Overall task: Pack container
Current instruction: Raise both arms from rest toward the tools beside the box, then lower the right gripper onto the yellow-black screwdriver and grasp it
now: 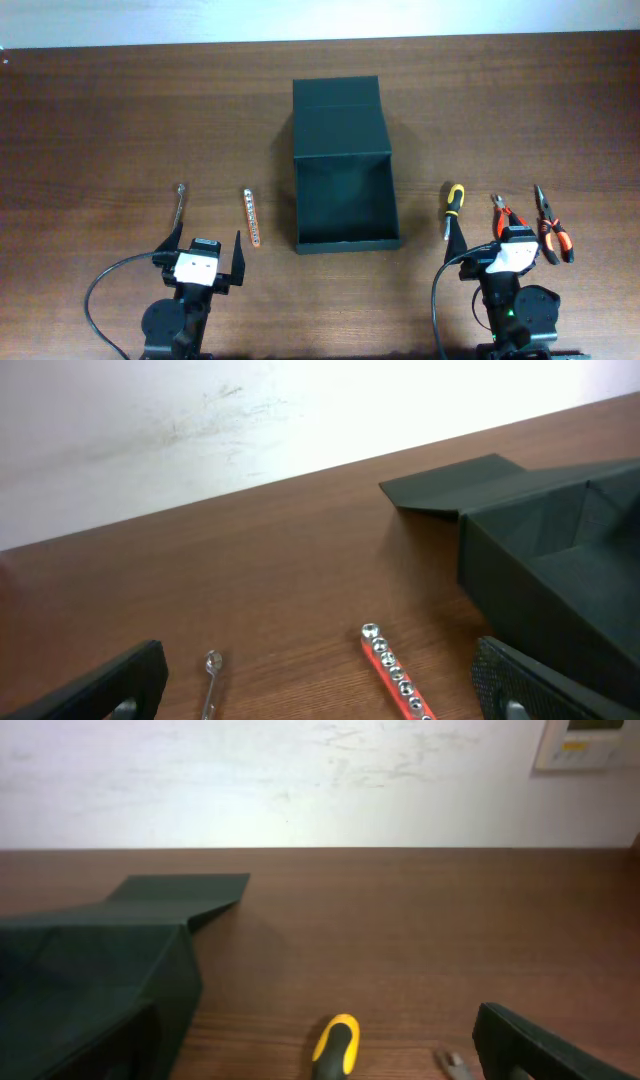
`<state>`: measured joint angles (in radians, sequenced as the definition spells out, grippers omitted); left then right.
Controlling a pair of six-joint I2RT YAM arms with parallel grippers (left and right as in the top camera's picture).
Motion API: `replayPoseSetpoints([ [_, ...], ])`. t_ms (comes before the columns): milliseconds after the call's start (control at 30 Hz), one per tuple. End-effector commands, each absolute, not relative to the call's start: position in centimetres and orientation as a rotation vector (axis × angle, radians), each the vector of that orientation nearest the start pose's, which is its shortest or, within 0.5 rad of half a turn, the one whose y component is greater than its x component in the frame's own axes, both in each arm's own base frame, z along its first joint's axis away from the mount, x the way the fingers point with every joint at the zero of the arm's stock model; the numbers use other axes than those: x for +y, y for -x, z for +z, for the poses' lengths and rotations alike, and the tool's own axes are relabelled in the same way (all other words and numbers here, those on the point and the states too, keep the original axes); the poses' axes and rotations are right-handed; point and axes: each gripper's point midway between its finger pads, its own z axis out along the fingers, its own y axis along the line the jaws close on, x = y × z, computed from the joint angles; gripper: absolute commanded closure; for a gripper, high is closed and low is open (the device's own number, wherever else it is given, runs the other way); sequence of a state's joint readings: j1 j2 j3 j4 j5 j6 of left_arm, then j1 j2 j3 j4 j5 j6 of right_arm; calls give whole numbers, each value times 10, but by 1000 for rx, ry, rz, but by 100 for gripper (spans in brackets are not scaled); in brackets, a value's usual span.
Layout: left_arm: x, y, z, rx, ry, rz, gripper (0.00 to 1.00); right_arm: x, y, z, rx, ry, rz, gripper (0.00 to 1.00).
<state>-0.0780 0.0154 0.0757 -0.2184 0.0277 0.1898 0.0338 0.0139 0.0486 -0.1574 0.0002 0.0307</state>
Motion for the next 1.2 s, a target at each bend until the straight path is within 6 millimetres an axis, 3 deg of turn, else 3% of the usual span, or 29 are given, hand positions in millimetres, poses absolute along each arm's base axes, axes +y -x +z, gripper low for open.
replayPoseSetpoints([
  [0,-25,-238,160,1704,-142,-50,1,9,-242,154,1694,-84,127,1],
  [133,-25,-234,183,1730,-63,-120,1,16,-239,177,1680,-68,174,1],
  [267,-25,-237,190,1911,-64,-115,1,14,-241,202,1794,-82,161,1],
  [400,-24,-255,200,2100,-60,-103,1,14,-253,226,2037,-98,148,1],
  [600,-14,-274,185,2554,-7,-75,1,15,-262,261,2571,-135,113,1],
  [667,-11,-279,180,2625,7,-67,1,16,-266,262,2651,-140,109,1],
  [800,-11,-284,161,2724,13,-66,1,16,-279,235,2829,-154,91,1],
  [867,-11,-285,156,2744,14,-66,1,17,-288,210,2923,-161,85,1],
  [933,-11,-285,156,2744,14,-65,1,18,-296,185,3008,-179,76,1],
  [1167,-11,-285,156,2745,14,-66,1,19,-322,129,3135,-229,65,1],
])
